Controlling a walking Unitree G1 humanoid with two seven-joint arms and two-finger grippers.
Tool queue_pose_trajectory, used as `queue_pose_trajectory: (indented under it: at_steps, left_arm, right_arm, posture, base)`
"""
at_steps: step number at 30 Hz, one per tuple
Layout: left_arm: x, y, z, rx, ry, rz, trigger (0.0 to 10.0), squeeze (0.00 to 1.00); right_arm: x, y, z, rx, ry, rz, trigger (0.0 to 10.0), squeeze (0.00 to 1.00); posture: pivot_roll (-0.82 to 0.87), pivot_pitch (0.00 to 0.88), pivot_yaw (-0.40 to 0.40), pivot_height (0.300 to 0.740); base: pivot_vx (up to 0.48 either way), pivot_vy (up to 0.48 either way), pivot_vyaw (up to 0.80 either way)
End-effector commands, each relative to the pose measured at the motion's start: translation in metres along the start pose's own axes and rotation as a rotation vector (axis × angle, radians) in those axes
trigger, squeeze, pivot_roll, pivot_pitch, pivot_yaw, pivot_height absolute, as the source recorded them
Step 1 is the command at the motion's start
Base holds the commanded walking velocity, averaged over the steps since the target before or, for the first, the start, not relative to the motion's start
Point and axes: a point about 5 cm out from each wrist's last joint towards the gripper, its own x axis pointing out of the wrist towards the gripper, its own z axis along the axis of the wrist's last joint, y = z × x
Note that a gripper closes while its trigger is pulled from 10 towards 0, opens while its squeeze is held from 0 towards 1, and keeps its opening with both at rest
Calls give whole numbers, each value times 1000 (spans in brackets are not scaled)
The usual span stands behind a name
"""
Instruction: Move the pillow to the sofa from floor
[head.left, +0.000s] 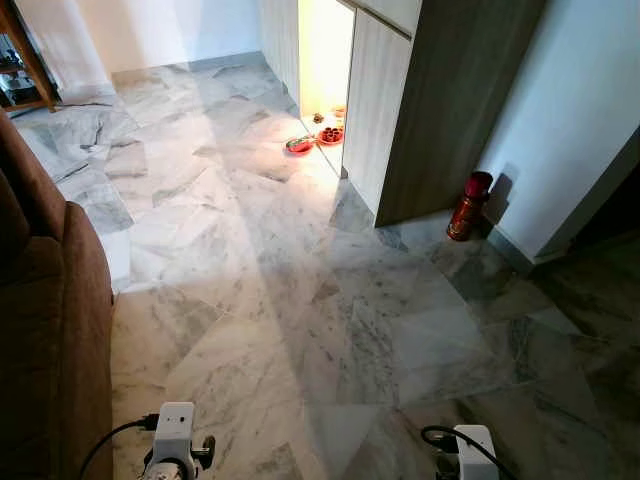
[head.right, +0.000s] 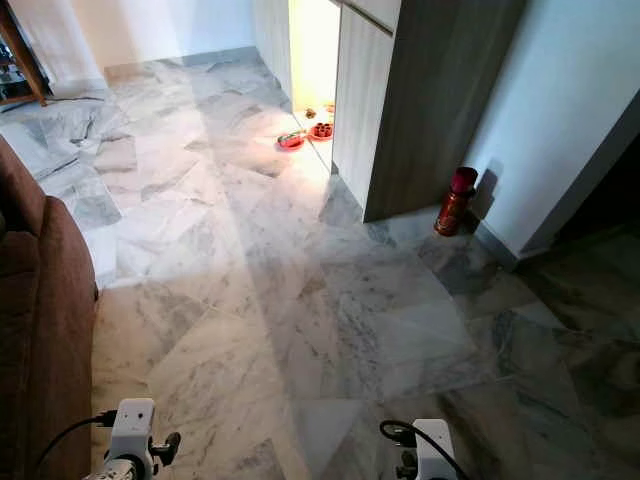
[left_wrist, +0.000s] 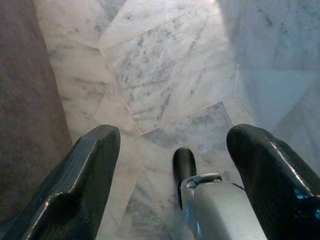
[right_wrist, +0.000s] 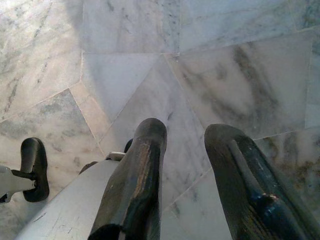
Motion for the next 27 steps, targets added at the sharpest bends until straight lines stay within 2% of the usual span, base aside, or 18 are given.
queue_pose_trajectory:
  at_steps: [1,3,7,10,16,20,27]
  left_arm:
    - [3,-17,0,59,57,-57,10000,0]
    - [1,-18,-5,51,81,-79,10000,0]
    - [-1,-15,-13,78,109,-81,10000,0]
    - [-3,-9,-20,60,128,-62,10000,0]
    - [-2,-8,-15,1,99,-53,10000,0]
    - [-3,-7,-18,25,108,-45,10000,0]
    - [-3,-10,-16,15,98,-44,10000,0]
  right_arm:
    - [8,9,34,223,-65,42,10000,0]
    - [8,11,36,195,-83,58,10000,0]
    - [7,11,36,212,-89,57,10000,0]
    - [6,15,22,185,-44,84,10000,0]
    - [5,19,22,187,-58,97,10000,0]
    - [5,13,22,196,-61,44,10000,0]
    - [7,14,30,162,-73,56,10000,0]
  posture:
    - [-40,0,-29,740]
    - [-55,0,-18,740]
    - [-63,0,-12,740]
    - [-66,0,-9,740]
    - [-43,0,-24,740]
    - [-45,17,-35,740]
    - [-39,45,-47,740]
  base:
    - [0,0,0]
    - [0,0,0]
    - [0,0,0]
    - [0,0,0]
    - [0,0,0]
    - [0,0,0]
    - [0,0,0]
